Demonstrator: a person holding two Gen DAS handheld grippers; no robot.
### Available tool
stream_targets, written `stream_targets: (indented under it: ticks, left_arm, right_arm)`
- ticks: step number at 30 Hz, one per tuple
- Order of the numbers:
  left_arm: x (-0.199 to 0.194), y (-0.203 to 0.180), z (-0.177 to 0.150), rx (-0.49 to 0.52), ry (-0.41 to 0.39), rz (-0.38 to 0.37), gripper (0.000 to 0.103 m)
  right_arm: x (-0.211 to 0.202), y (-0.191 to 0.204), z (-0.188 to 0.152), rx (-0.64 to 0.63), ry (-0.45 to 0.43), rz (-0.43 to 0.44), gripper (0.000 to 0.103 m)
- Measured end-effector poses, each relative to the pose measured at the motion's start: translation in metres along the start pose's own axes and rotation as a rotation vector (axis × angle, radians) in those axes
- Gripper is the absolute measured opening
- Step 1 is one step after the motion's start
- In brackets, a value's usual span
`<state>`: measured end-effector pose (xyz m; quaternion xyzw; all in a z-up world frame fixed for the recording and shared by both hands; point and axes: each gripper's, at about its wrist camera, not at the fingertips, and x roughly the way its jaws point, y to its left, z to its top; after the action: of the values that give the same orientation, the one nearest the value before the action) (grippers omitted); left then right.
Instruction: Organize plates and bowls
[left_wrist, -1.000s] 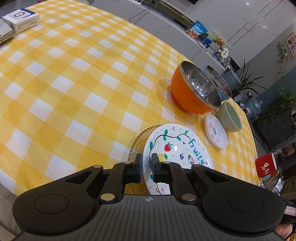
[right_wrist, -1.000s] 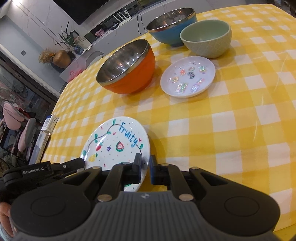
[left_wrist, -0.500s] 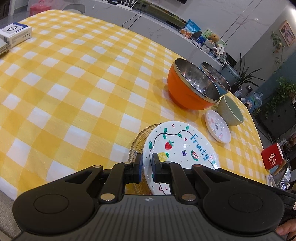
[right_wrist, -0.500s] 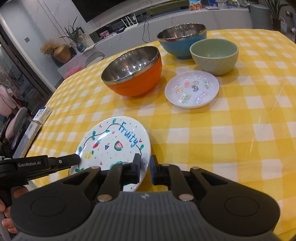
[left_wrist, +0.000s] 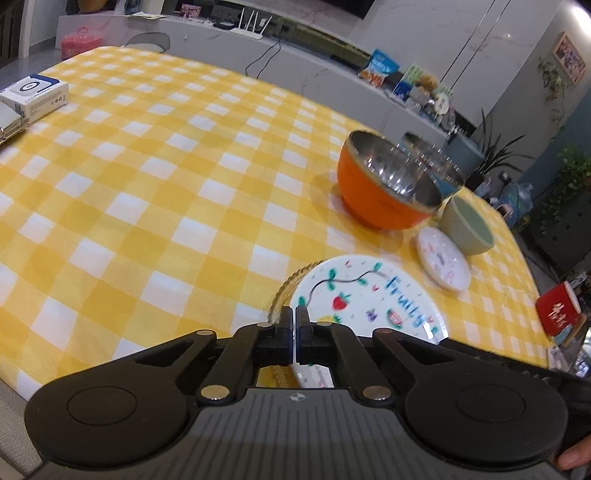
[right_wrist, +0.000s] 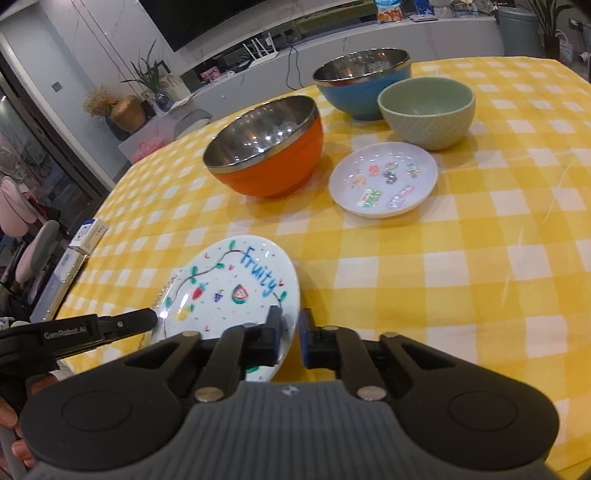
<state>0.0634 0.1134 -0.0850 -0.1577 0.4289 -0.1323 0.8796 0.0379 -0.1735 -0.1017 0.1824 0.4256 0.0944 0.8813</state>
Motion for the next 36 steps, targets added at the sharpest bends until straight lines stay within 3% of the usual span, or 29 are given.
stream_targets:
  ticks: [7, 15, 20, 26, 36]
  left_arm:
    - [-0.004, 0.003, 0.002, 0.007, -0.033, 0.076, 0.003]
    - [0.001, 0.004, 0.000, 0.011, 0.016, 0.062, 0.007]
    - [-0.008, -0.004, 0.002, 0.036, -0.017, 0.085, 0.007]
    - [-0.016, -0.039, 0.012, 0.114, -0.022, 0.101, 0.011]
    - [0.002, -0.111, 0.024, 0.160, -0.026, 0.018, 0.020]
  right_arm:
    - [0.004, 0.009, -0.002, -0.053, 0.011, -0.010, 0.006]
    - [0.004, 0.023, -0.005, -0.133, 0.041, -0.044, 0.006]
    - [0.000, 0.014, -0.003, -0.083, 0.035, -0.031, 0.010]
    - [-0.016, 0.000, 0.006, -0.032, -0.012, -0.091, 0.017]
    - [-0.041, -0.033, 0.023, 0.026, -0.113, -0.208, 0.028]
